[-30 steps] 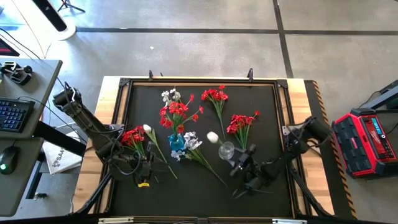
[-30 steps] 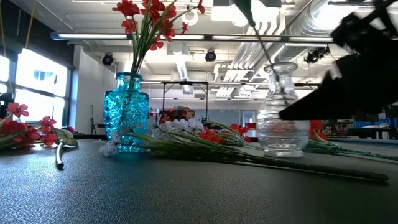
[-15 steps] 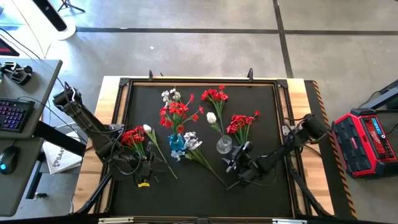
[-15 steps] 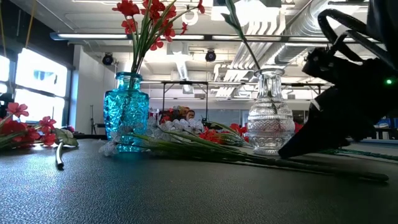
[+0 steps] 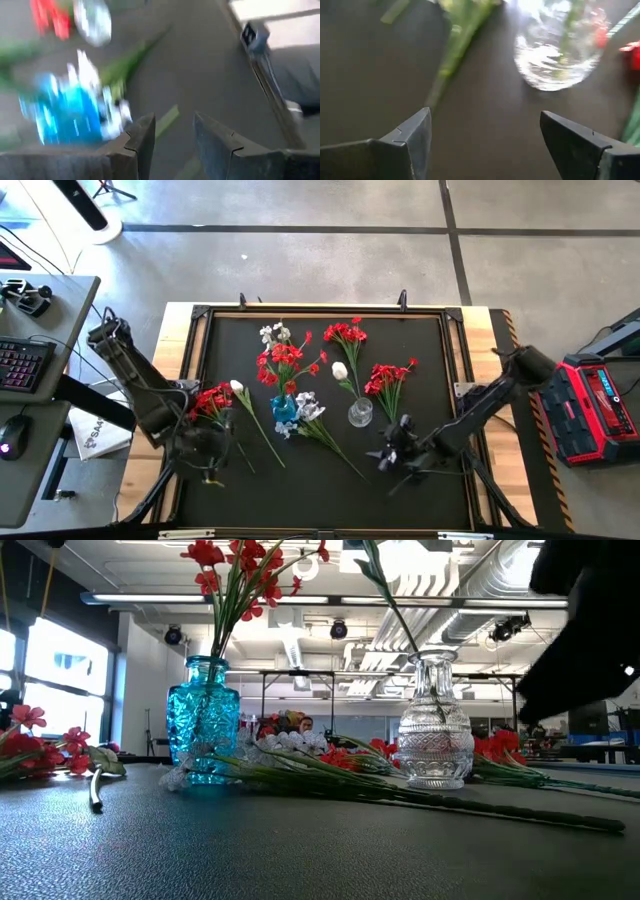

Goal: Sort flowers into vase by color
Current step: Put the red flowers into the blue vase

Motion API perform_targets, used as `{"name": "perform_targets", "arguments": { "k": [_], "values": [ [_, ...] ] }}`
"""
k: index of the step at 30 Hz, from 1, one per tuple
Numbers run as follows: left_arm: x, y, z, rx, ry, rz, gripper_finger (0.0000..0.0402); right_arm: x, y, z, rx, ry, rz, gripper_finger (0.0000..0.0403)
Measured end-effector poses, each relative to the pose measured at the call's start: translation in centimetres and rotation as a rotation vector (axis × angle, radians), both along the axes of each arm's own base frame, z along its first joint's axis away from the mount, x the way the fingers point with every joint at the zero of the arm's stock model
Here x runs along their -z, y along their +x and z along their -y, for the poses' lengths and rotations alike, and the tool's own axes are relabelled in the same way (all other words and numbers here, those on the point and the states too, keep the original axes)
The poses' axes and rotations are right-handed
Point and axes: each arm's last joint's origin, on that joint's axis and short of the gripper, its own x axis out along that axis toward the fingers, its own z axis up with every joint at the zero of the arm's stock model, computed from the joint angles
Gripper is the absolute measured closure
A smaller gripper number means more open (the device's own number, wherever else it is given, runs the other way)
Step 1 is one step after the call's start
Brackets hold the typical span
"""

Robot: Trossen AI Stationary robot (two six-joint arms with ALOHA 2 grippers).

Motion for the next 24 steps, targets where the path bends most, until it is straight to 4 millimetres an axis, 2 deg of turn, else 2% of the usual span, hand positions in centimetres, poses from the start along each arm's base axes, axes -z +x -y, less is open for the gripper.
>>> {"name": "perform_targets", "arguments": {
  "k": [4, 9, 14, 18, 24],
  "values": [
    [1.0, -1.3, -0.8, -0.202, -0.125, -0.202, 0.028, -1.4, 0.0, -1.2, -0.001, 0.064, 0.147, 0.0115],
    [4.0, -2.6, -0.8, -0.407, -0.182, -0.342, 0.028, -0.6, 0.8, -2.5, -0.033, 0.072, 0.215, 0.0131],
    [7.4, -3.1, -1.0, -0.618, -0.181, -0.32, 0.028, 0.9, 1.9, -3.1, -0.058, 0.104, 0.222, 0.0144],
    [8.7, -3.1, -0.7, -0.709, -0.205, -0.39, 0.028, 1.6, 2.7, -3.8, -0.105, 0.158, 0.192, 0.0148],
    [9.6, -3.2, 0.9, -0.733, -0.278, -0.354, 0.028, 0.3, 4.4, -5.4, -0.175, 0.124, 0.161, 0.0148]
  ]
}}
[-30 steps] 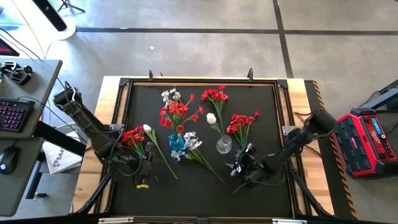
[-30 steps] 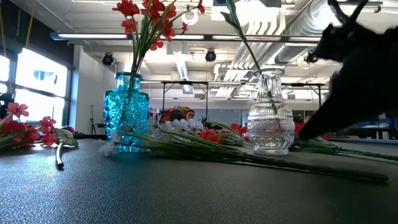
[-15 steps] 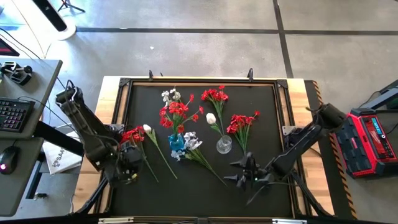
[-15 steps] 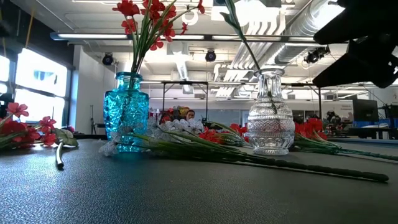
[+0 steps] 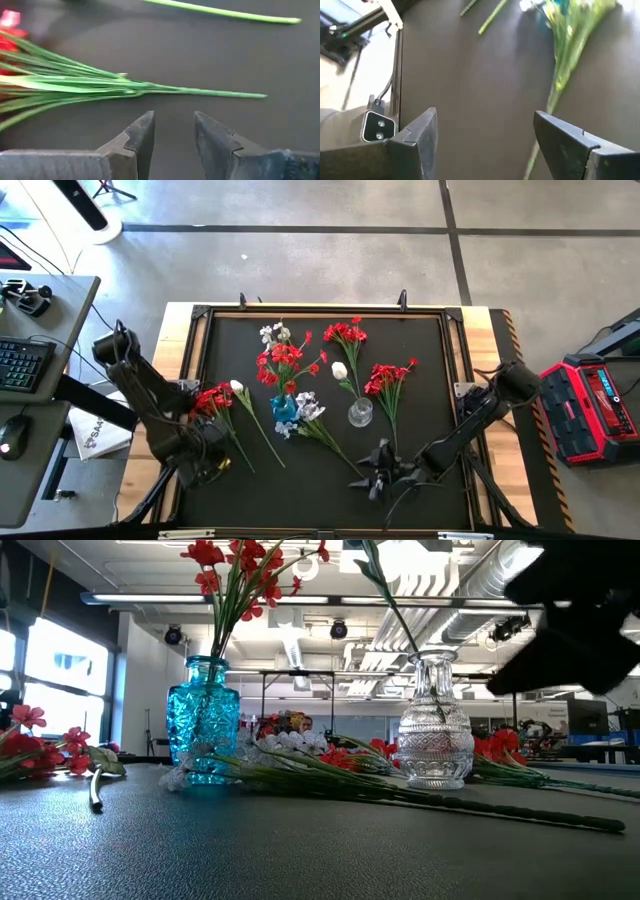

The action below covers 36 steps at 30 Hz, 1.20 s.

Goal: Sort flowers into vase by color
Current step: Put the red flowers into the blue vase

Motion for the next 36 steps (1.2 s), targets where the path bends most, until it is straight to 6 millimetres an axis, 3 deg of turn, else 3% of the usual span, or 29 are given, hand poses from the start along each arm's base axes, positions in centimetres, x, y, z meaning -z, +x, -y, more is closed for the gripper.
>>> {"name": "perform_targets", "arguments": {
  "k": [5, 10, 17, 20, 25, 29, 32, 36],
  "values": [
    [0.8, -0.1, 1.8, 0.013, -0.035, 0.099, 0.028, -1.5, 1.3, -1.2, -0.047, -0.068, 0.008, 0.0148],
    [1.7, -0.1, 2.4, -0.011, -0.023, 0.133, 0.028, -1.1, 1.7, -1.6, -0.05, -0.077, -0.05, 0.0148],
    [2.4, 0.4, 3.3, -0.026, -0.081, 0.14, 0.028, -1.2, -0.6, -0.5, 0.043, 0.026, -0.588, 0.0148],
    [2.7, 0.7, 3.8, -0.013, -0.085, 0.186, 0.028, -1.2, -2.2, 0.7, 0.131, -0.017, -0.804, 0.0149],
    [3.4, 1.0, 4.3, -0.008, -0.07, 0.222, 0.028, 0.3, -4.2, 2.7, 0.247, -0.128, -0.952, 0.0149],
    [3.6, 1.1, 4.5, -0.007, -0.084, 0.218, 0.028, 0.2, -4.8, 5.2, 0.307, -0.146, -0.936, 0.0149],
    [3.5, 1.1, 4.5, -0.005, -0.091, 0.213, 0.028, -1.0, -4.6, 7.5, 0.363, -0.104, -0.825, 0.0149],
    [3.5, 1.2, 4.5, 0.006, -0.075, 0.236, 0.028, -1.0, -5.4, 11.5, 0.504, -0.051, -0.754, 0.0149]
  ]
}}
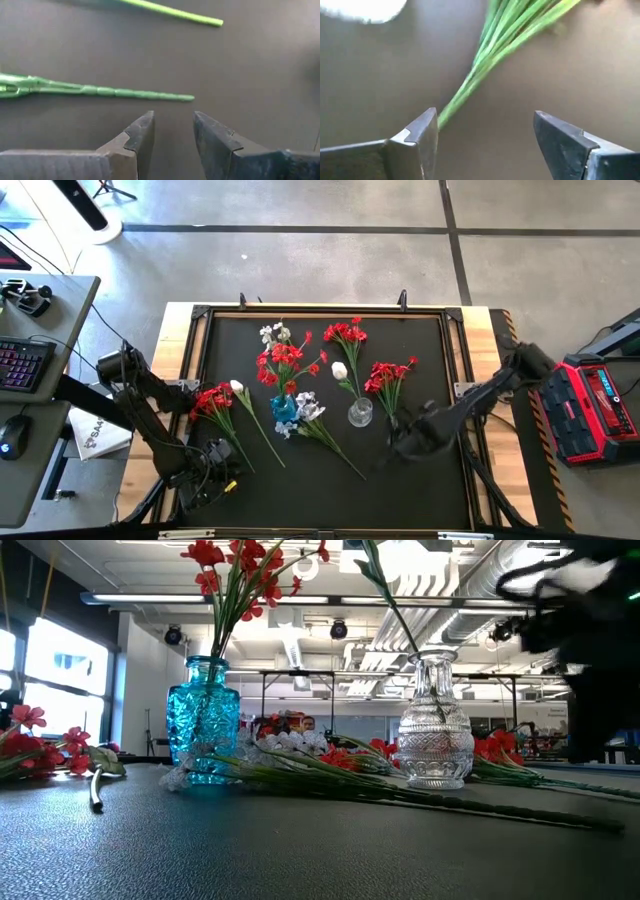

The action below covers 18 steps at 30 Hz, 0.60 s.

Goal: Sort flowers into vase by color
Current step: Put the red flowers into the blue vase

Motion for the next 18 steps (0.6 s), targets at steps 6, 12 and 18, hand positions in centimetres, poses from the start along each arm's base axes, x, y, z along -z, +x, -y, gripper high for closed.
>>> {"name": "perform_targets", "arguments": {
  "k": [6, 12, 18],
  "values": [
    [-0.1, 0.1, 0.1, -0.008, 0.005, 0.039, 0.028, 2.8, 0.4, 2.9, 0.041, 0.07, 0.146, 0.0163],
    [-0.2, 0.3, 0.4, 0.014, -0.009, 0.061, 0.028, 4.1, 0.4, 3.3, 0.081, 0.071, 0.118, 0.024],
    [-0.3, 0.4, 0.5, 0.025, -0.009, 0.077, 0.028, 4.1, -0.3, 2.5, 0.112, 0.066, 0.106, 0.0374]
  ]
}}
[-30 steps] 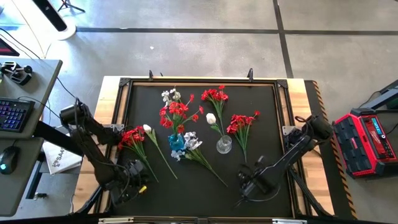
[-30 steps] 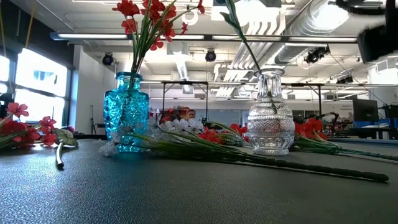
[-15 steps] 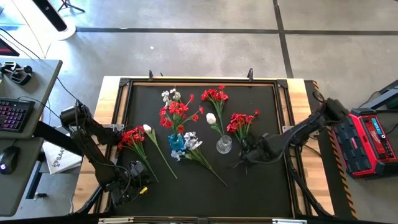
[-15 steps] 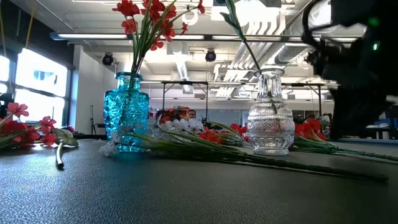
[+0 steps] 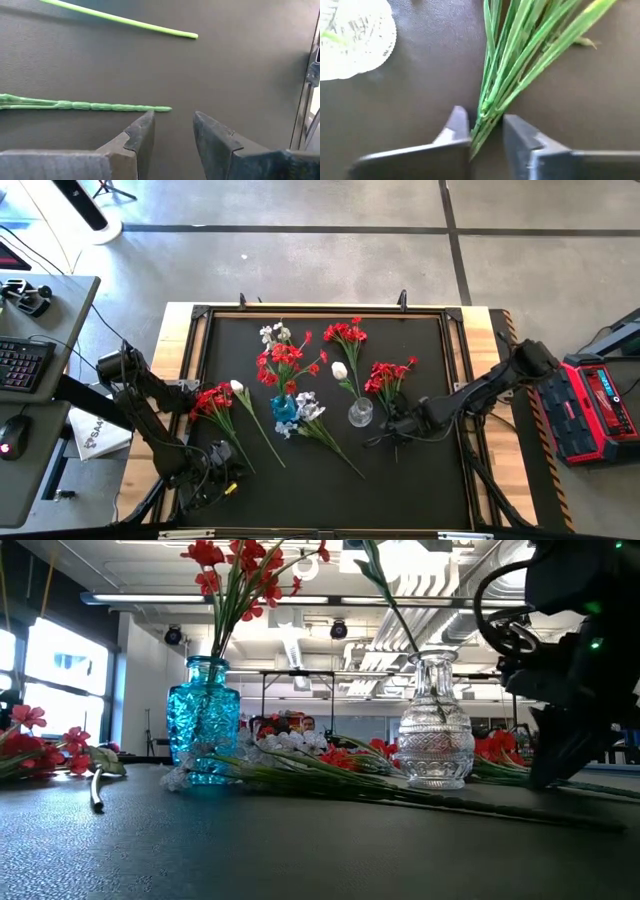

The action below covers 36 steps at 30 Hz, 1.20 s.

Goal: Sort flowers into vase by color
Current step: Put the red flowers into the blue vase

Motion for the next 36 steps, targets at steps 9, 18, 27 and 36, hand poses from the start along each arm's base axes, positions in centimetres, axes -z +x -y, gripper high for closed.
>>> {"name": "perform_targets", "arguments": {
  "k": [9, 18, 27, 36],
  "values": [
    [-0.2, 0.1, 0.2, 0.018, 0.008, 0.004, 0.028, -2.0, -3.4, -2.6, 0.063, -0.046, 0.129, 0.04],
    [-4.0, 1.7, 2.7, 0.22, 0.139, 0.114, 0.028, -4.6, -6.2, -5.1, 0.0, -0.064, 0.44, 0.0402],
    [-7.0, 3.6, 3.9, 0.357, 0.3, 0.244, 0.028, -4.0, -3.7, -4.4, -0.171, -0.189, 0.39, 0.038],
    [-7.1, 4.1, 3.7, 0.35, 0.307, 0.249, 0.028, -1.7, -1.6, -2.7, -0.189, -0.268, 0.21, 0.0228]
  ]
}}
